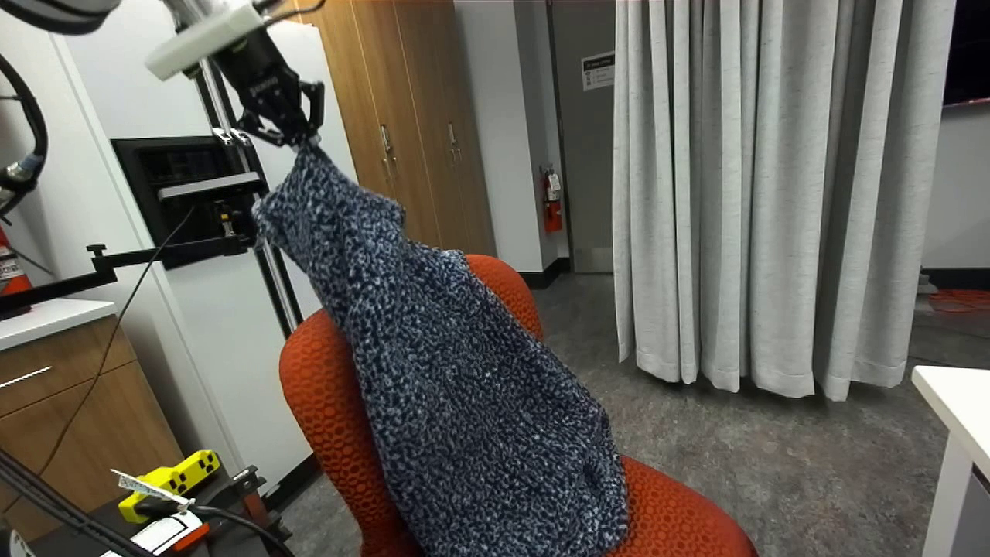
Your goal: Place the fleece on the seat of the chair
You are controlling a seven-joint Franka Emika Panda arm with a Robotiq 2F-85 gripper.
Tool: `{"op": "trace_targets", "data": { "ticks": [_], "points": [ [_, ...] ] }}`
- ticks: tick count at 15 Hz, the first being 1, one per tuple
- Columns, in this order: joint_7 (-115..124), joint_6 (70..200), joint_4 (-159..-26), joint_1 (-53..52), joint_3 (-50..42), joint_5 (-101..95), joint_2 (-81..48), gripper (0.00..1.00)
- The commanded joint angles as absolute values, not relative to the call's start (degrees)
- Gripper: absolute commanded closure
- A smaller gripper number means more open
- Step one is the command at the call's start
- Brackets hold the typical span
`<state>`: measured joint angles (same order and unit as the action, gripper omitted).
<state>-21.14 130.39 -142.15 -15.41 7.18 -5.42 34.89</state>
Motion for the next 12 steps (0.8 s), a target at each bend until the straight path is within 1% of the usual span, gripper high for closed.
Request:
{"op": "trace_targets", "data": {
  "ticks": [1,6,8,12],
  "points": [
    [-20.63,127.01,-134.76,-9.82,6.14,-13.24,38.67,0.99],
    [-20.43,128.66,-128.45,-2.37,2.1,-21.69,36.75,0.99],
    [-19.98,129.05,-128.31,-1.89,0.1,-20.23,35.5,0.99],
    [-18.85,130.74,-132.48,-3.01,-2.87,-15.26,33.49,0.99]
  ]
}}
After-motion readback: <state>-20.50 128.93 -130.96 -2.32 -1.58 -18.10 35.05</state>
